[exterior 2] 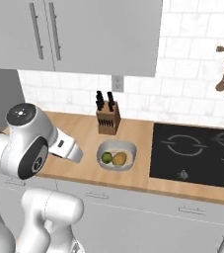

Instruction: Take the meat container that has the chicken drumstick and place it on the second highest rack of the freezer. Then take the vegetable container that has the lime and potato and place it on the highest rack of the freezer.

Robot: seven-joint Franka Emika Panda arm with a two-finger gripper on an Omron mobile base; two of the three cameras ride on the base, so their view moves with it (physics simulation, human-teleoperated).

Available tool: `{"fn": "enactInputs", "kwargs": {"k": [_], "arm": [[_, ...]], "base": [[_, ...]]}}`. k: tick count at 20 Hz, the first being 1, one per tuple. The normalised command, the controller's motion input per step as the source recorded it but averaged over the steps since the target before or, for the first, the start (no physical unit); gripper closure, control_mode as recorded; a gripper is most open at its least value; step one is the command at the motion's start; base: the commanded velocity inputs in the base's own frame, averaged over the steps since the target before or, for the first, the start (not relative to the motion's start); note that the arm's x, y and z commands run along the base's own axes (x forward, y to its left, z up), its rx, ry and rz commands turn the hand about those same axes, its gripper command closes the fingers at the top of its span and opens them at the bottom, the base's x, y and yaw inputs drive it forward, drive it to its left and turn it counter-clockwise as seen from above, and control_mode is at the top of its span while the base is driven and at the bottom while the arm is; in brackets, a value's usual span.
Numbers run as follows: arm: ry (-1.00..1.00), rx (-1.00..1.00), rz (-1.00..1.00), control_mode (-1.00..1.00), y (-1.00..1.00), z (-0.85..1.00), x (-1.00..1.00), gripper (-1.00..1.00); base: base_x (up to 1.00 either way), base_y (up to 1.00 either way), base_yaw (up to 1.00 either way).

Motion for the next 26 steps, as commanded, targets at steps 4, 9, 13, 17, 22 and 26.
{"fn": "enactInputs", "kwargs": {"k": [4,9,13,17,22,26], "arm": [[0.0,0.0,0.0,1.0,0.0,0.0,0.0,-1.0],[0.0,0.0,0.0,1.0,0.0,0.0,0.0,-1.0],[0.0,0.0,0.0,1.0,0.0,0.0,0.0,-1.0],[0.0,0.0,0.0,1.0,0.0,0.0,0.0,-1.0],[0.0,0.0,0.0,1.0,0.0,0.0,0.0,-1.0],[0.0,0.0,-0.02,-1.0,-0.13,-0.02,0.15,-1.0]], "base": [[0.31,0.25,0.0],[0.34,0.23,0.0],[0.47,0.0,0.0],[0.32,0.0,0.0],[0.29,0.0,0.0],[0.0,0.0,0.0]]}}
